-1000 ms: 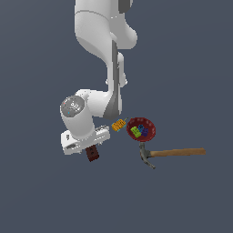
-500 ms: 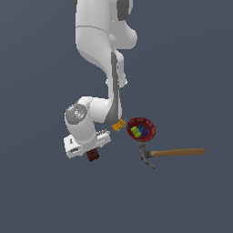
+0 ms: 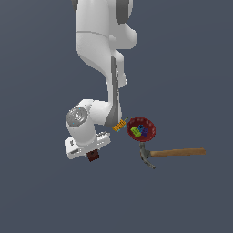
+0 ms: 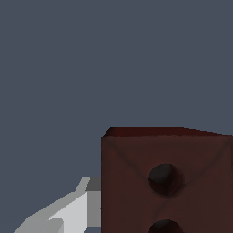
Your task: Pick up a designated object from a clutter of objects.
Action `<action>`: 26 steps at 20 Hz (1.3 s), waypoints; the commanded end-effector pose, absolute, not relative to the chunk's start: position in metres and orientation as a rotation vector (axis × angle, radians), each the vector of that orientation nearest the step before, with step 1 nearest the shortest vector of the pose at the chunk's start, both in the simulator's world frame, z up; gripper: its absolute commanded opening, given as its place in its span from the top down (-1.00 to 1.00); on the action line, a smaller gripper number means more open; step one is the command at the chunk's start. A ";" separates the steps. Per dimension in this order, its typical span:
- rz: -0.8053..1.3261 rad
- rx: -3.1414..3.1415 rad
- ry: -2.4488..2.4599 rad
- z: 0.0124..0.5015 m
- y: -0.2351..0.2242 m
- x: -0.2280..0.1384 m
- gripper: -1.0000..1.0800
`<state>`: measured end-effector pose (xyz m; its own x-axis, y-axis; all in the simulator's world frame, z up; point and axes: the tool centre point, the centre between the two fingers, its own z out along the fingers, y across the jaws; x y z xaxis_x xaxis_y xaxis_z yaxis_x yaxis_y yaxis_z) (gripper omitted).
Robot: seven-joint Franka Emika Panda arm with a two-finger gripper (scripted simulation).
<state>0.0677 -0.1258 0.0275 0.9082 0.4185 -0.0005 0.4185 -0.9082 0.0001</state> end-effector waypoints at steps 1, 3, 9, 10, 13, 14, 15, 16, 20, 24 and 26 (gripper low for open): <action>0.000 3.069 0.674 0.027 -0.125 0.068 1.00; 0.000 3.069 0.674 0.027 -0.125 0.068 1.00; 0.000 3.069 0.674 0.030 -0.125 0.068 1.00; 0.000 3.069 0.674 0.033 -0.125 0.068 1.00; 0.000 3.069 0.674 0.044 -0.125 0.070 1.00; 0.000 3.069 0.674 0.049 -0.125 0.070 1.00; 0.000 3.069 0.674 0.055 -0.125 0.071 1.00; 0.000 3.069 0.674 0.061 -0.125 0.071 1.00; 0.000 3.069 0.674 0.093 -0.125 0.075 1.00; 0.000 3.069 0.674 0.133 -0.124 0.079 1.00; 0.000 3.068 0.673 0.156 -0.124 0.082 1.00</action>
